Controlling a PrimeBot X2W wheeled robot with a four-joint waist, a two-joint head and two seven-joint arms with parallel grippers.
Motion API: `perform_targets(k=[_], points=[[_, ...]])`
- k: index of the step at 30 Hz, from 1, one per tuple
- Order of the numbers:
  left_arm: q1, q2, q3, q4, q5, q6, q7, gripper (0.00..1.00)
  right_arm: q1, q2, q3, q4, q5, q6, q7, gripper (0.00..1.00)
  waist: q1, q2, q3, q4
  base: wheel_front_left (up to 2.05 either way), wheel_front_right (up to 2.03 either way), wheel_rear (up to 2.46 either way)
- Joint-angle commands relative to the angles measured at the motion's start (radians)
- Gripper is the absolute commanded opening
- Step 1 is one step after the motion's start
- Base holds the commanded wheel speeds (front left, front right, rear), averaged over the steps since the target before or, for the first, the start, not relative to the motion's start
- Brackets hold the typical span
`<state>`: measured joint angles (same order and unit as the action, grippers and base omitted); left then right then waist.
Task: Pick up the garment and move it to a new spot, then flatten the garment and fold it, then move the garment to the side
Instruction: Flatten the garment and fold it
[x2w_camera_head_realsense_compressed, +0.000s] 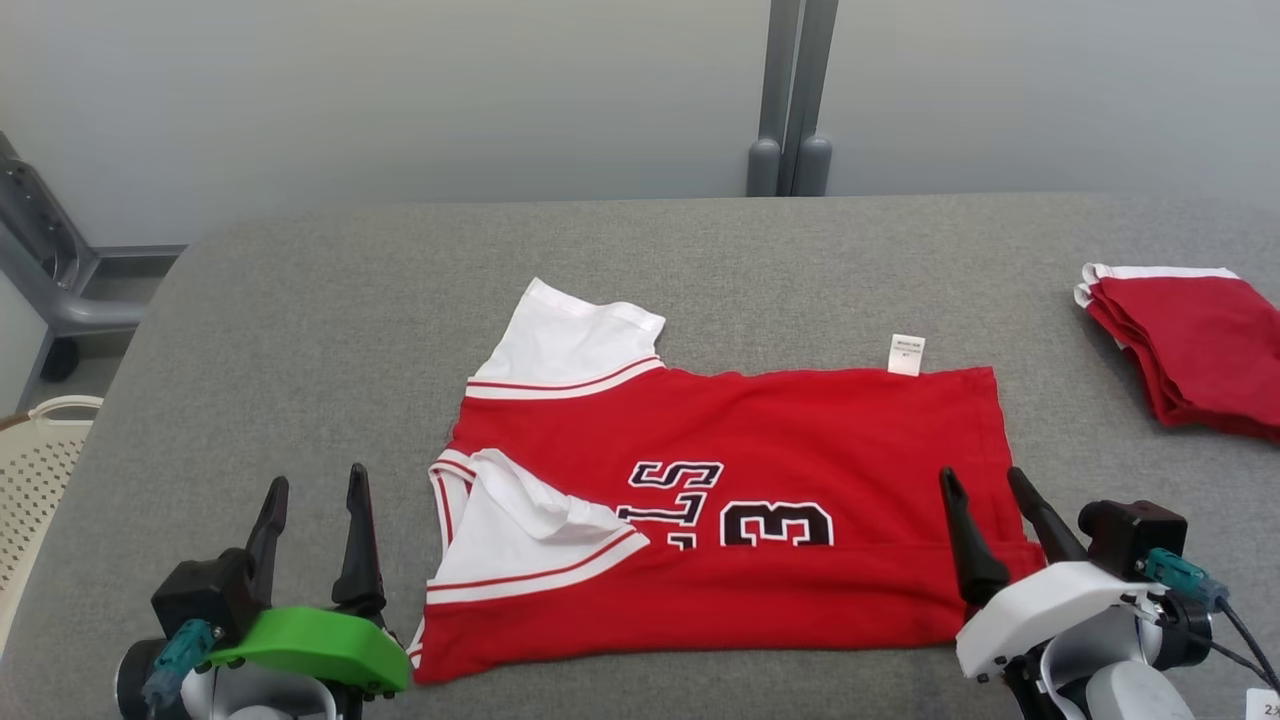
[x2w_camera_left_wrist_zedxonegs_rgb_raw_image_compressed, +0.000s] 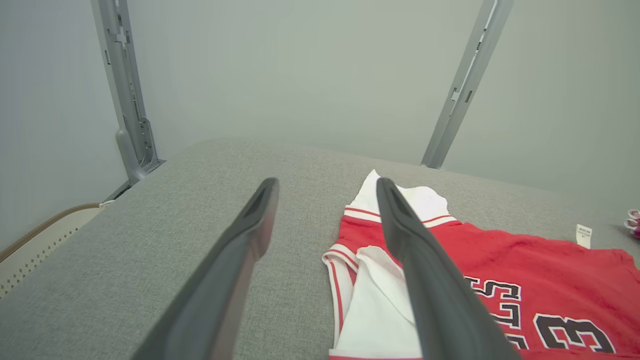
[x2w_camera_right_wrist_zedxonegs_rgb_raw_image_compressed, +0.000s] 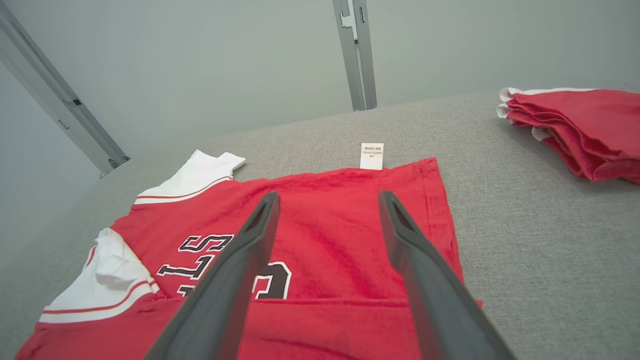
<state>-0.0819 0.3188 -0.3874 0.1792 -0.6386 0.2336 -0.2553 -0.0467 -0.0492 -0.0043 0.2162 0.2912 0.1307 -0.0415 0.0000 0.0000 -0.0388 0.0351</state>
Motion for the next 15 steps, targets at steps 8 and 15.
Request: perform_targets(k=[8, 15], points=[[0.046, -0.028, 0.089, -0.038, 0.049, -0.07, -0.01, 1.0, -0.015, -0.002, 0.055, 0.019, 0.025, 0.0, -0.102, 1.0, 0.0, 0.0, -0.028, -0.002, 0.0, 0.0, 0.0], [0.099, -0.046, 0.162, -0.005, 0.07, -0.121, -0.01, 1.0, -0.04, -0.002, 0.086, 0.069, 0.041, 0.0, -0.139, 1.0, 0.0, 0.0, -0.038, 0.004, 0.0, 0.0, 0.0]])
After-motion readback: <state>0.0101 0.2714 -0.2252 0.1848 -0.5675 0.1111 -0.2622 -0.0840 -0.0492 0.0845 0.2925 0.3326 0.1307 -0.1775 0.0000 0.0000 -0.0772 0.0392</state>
